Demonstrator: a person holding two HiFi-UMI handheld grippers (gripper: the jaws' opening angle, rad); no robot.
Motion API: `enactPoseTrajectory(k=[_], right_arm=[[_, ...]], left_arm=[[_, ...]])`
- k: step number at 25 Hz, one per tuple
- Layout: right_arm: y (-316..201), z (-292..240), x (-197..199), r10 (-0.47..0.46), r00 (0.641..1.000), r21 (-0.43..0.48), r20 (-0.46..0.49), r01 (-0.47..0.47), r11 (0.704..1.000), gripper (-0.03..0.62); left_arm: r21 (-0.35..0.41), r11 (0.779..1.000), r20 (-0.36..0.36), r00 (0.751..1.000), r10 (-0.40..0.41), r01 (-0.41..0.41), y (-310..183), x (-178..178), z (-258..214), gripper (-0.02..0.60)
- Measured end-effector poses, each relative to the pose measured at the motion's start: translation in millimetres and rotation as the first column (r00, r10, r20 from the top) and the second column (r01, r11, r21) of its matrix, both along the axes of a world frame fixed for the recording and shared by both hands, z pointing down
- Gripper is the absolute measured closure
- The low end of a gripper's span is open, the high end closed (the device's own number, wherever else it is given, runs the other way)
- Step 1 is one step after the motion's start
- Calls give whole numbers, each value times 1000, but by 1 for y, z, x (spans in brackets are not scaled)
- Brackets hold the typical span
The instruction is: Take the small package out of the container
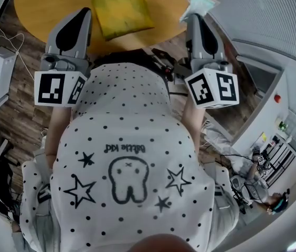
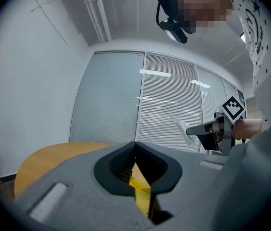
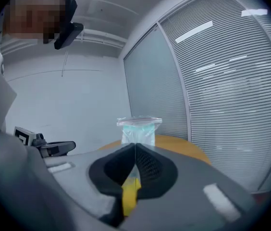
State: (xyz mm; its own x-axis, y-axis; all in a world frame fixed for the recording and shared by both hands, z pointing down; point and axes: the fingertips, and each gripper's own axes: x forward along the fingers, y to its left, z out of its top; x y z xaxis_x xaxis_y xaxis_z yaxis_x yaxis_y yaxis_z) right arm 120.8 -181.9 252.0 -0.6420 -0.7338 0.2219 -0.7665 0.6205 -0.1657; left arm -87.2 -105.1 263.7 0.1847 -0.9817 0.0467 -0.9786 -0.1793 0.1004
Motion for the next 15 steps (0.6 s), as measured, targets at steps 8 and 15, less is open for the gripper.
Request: enactPoseTrajectory(k=[8,15], right_arm=[[14,6,10,23,1000,-5,8,-23,1000,590],[21,9,21,39,999,3,-2,-39,999,589]], left_arm=[[-11,1000,-17,1000,-18,18,4,-2,3,574],[3,1000,-20,1000,-25,25,5,-3,1,574]])
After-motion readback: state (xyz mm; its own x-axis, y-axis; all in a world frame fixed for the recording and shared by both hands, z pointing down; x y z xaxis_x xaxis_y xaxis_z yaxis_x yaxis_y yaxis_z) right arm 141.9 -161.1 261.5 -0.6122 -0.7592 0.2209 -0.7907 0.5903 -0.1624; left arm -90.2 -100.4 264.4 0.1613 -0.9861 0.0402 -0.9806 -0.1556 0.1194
